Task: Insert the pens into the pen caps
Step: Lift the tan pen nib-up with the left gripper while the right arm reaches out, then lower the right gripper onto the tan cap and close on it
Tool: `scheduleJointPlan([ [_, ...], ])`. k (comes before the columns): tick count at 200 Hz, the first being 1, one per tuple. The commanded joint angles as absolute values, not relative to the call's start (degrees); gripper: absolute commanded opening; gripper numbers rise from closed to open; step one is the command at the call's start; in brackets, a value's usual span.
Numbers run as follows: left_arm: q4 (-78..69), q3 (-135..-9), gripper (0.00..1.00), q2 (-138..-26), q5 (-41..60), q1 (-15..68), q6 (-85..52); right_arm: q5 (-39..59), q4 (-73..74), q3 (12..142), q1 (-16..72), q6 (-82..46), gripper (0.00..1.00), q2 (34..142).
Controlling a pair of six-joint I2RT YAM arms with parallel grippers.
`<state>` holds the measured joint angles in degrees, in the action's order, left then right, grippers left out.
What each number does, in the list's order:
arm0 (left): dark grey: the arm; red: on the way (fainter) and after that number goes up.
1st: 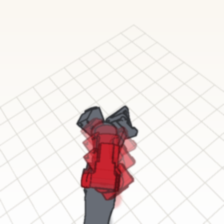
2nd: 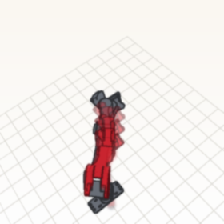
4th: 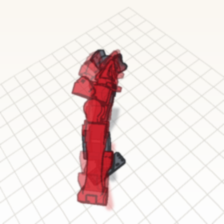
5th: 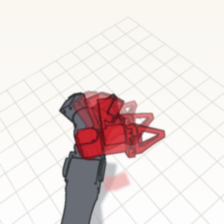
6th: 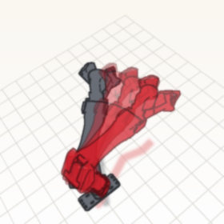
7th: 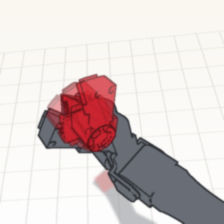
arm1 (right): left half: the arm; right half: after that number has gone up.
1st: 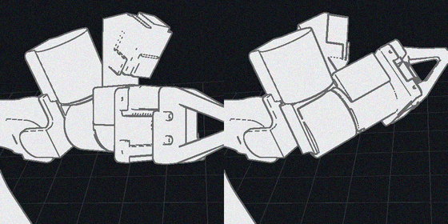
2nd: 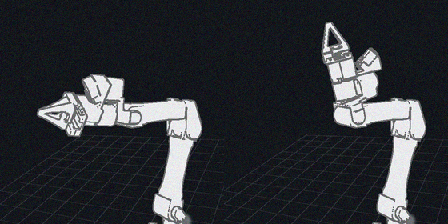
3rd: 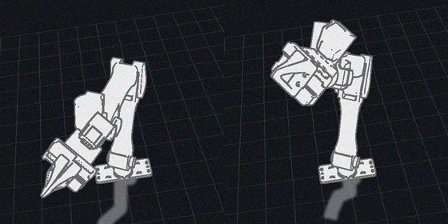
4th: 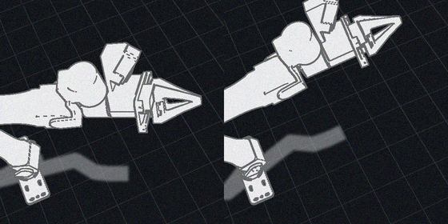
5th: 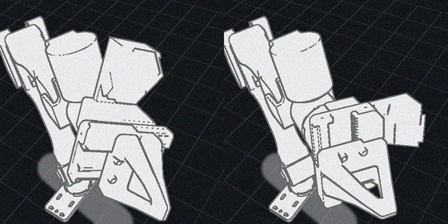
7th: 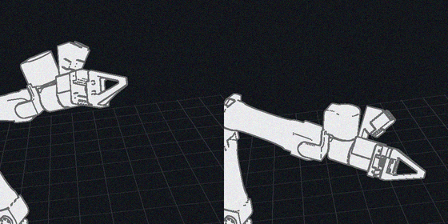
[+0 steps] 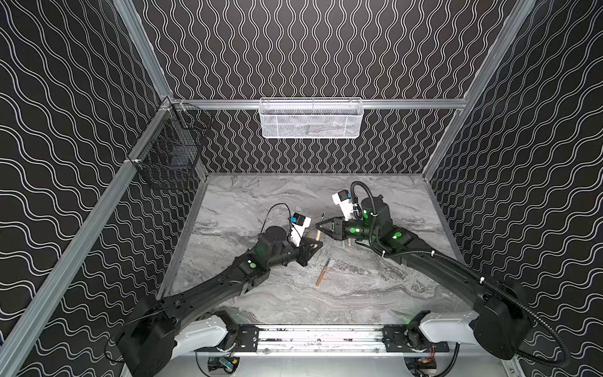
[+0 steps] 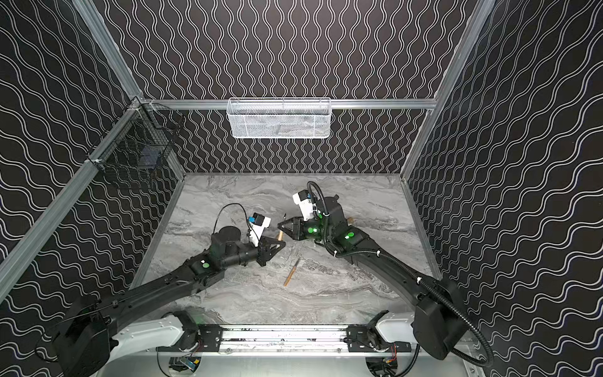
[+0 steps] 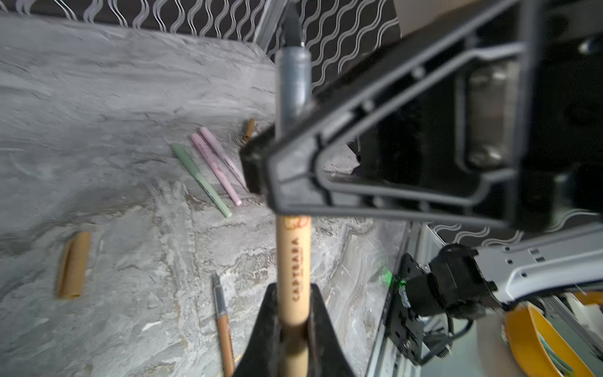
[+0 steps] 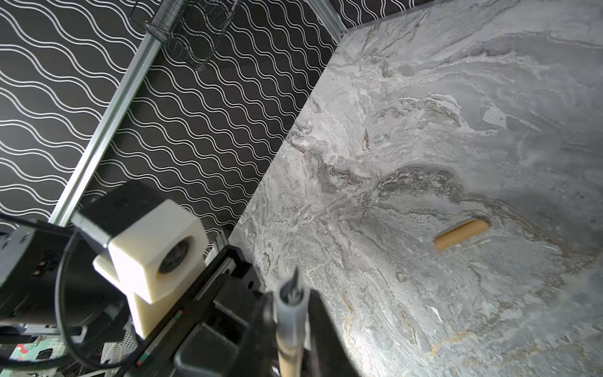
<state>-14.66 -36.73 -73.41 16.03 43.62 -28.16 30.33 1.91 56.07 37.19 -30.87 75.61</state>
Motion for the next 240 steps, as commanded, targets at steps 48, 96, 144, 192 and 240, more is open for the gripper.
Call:
scheduleJointPlan([
  [48,-11.84,-30.34,0.00,-60.51,-1.06,43.59,-30.95,19.95,-1.58,59.53,37.35,-31.14,0.39,69.47],
  [96,-1.44,-29.95,0.00,-46.91,-7.33,43.60,-28.79,3.49,-10.56,61.66,37.35,-30.54,0.38,77.45],
  [144,4.51,-27.84,0.00,-38.22,-16.86,43.66,-29.79,2.95,-15.18,68.24,40.49,-29.00,0.49,95.92],
  [192,4.76,-27.54,0.00,-38.39,-15.85,43.59,-29.80,-0.34,-19.15,77.50,42.60,-27.97,0.51,111.13],
  [240,2.67,-27.42,0.00,-39.76,-13.72,43.61,-29.30,-2.43,-21.34,82.56,43.33,-26.95,0.53,118.02],
])
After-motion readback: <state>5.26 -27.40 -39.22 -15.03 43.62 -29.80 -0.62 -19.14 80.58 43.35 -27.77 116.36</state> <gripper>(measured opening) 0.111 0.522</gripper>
